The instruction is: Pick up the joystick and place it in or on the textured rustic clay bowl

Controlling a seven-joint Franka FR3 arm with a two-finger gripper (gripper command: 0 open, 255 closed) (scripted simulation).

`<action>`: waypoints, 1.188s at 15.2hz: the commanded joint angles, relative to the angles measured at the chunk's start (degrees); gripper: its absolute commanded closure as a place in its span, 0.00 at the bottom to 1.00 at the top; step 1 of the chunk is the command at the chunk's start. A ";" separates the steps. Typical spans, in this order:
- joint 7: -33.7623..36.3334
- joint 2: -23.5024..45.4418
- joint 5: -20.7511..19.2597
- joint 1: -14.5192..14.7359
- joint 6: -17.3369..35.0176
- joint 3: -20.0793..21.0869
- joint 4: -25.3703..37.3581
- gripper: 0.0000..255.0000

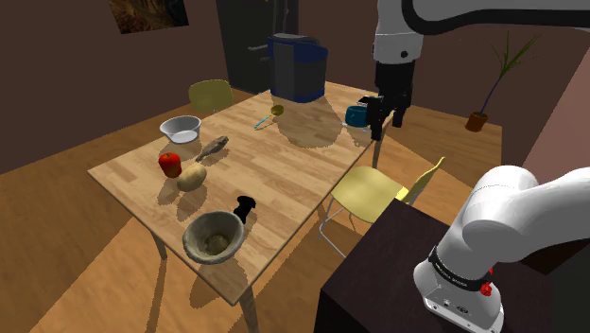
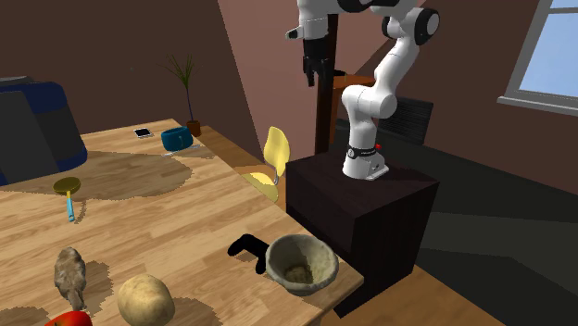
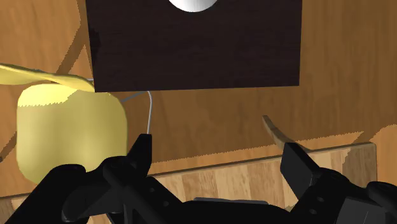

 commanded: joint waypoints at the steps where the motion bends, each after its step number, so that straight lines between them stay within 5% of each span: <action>1: 0.00 0.00 0.00 0.00 0.00 0.00 0.00 0.00; 18: 12.25 33.54 -0.65 1.13 24.37 10.27 8.42 0.00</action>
